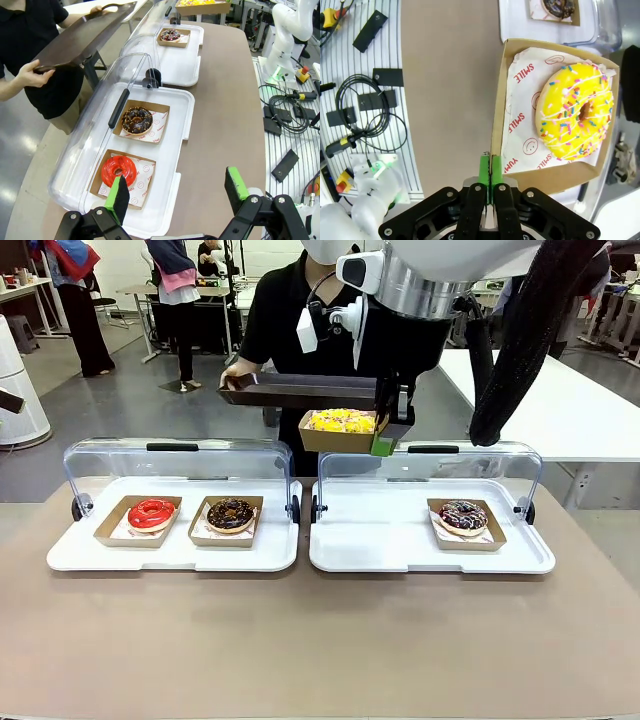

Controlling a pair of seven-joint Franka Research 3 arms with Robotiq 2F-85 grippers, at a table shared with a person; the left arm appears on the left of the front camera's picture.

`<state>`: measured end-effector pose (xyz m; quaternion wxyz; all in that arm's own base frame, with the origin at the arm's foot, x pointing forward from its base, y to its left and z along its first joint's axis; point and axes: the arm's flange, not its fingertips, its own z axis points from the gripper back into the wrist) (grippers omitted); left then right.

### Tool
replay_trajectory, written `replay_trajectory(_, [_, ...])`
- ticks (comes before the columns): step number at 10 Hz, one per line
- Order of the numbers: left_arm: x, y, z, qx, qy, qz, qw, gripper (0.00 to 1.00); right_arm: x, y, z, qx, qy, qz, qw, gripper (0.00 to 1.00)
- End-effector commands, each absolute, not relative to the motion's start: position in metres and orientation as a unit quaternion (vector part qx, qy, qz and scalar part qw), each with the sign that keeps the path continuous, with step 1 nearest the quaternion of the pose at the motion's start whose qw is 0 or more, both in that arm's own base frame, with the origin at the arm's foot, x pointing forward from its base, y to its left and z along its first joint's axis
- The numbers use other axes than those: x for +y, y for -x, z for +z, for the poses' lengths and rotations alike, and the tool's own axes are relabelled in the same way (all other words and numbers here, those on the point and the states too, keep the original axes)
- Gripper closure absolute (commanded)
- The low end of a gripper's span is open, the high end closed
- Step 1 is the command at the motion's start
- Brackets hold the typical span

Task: Provide the desired donut to the person.
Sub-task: Place the picked Paper togo box onto the Handle tray extended by the person.

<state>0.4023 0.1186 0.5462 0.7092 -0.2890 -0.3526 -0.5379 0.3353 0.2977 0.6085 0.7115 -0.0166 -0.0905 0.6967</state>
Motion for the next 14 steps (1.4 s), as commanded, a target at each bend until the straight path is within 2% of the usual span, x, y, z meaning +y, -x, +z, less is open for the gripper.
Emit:
replay_trajectory(1, [0.118,-0.402,0.547,-0.358,0.294,-0.537,0.705,0.00,0.296,-0.332,0.607,-0.089,0.023,0.693,0.715,1.00])
replay_trajectory(11, [0.118,-0.402,0.547,-0.358,0.294,-0.537,0.705,0.00,0.296,-0.332,0.607,-0.089,0.023,0.693,0.715,1.00])
replay_trajectory(14, [0.118,-0.402,0.547,-0.358,0.294,-0.537,0.705,0.00,0.298,-0.357,0.630,-0.101,0.024,0.679,0.727,0.98])
